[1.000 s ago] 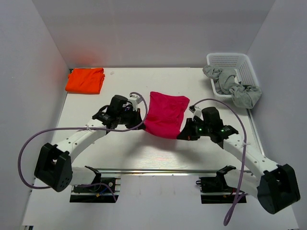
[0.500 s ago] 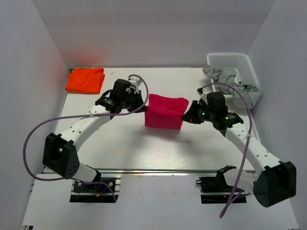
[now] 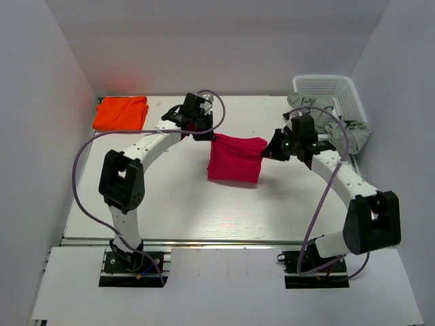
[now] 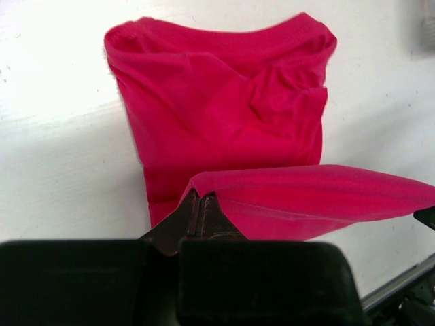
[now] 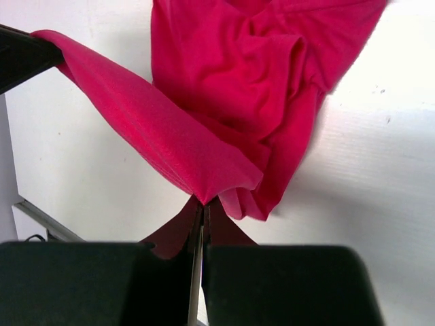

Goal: Fold and stack the t-shirts
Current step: Fold the long partially folded tshirt into a neat square, then smooth out wrinkles on the folded tshirt

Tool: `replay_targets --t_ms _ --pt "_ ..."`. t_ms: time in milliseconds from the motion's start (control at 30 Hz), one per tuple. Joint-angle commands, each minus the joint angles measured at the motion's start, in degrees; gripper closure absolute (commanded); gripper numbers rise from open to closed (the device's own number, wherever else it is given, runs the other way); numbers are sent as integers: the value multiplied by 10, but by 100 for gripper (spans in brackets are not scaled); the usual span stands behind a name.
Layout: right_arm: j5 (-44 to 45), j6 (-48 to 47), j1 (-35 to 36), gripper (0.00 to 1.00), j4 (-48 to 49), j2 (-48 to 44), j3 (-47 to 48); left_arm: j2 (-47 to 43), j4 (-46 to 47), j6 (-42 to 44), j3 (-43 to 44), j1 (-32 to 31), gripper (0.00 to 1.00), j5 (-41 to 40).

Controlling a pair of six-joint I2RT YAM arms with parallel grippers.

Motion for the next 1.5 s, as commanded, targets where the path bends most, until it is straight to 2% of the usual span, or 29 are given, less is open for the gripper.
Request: replay_targets --t_ms 0,333,567,700,767,800,833,867,900,933,967,1000,1033,1133,1167,1267,1467 --pt "1 -8 -17 100 19 26 41 14 -11 11 46 16 100 -46" --pt "-7 -19 -39 100 35 149 122 148 -25 39 199 26 100 -53" --pt "25 -7 -58 100 49 222 159 211 55 64 239 32 100 -38" --pt "36 -8 -70 100 82 262 187 249 151 76 245 32 100 5" --pt "23 -26 -78 100 110 300 197 267 194 71 253 37 91 5" --pt "15 -31 -79 100 129 310 210 275 209 71 253 43 78 0" --pt "12 -38 -83 100 129 335 234 287 233 57 253 43 36 0" --pt "5 -40 -86 97 129 361 248 293 241 57 267 48 12 -5" --pt "-22 -43 -89 68 127 379 283 298 241 50 281 48 0 -5" --pt "-38 -44 -93 56 125 386 305 298 222 50 296 48 0 -5" --pt "-46 -48 -94 27 125 385 320 306 215 56 316 48 0 2" --pt "-46 -53 -91 27 124 380 325 301 215 56 316 48 0 2" --pt "-22 -57 -90 10 116 374 325 294 202 74 316 48 0 2" --pt "-39 -71 -83 10 122 333 305 253 185 88 261 48 0 25" --pt "-47 -74 -76 10 129 313 261 242 180 94 217 48 0 39" --pt "-68 -77 -69 10 149 268 199 207 157 114 163 36 0 39" --pt "-135 -78 -44 10 202 238 141 184 200 106 87 31 0 94"
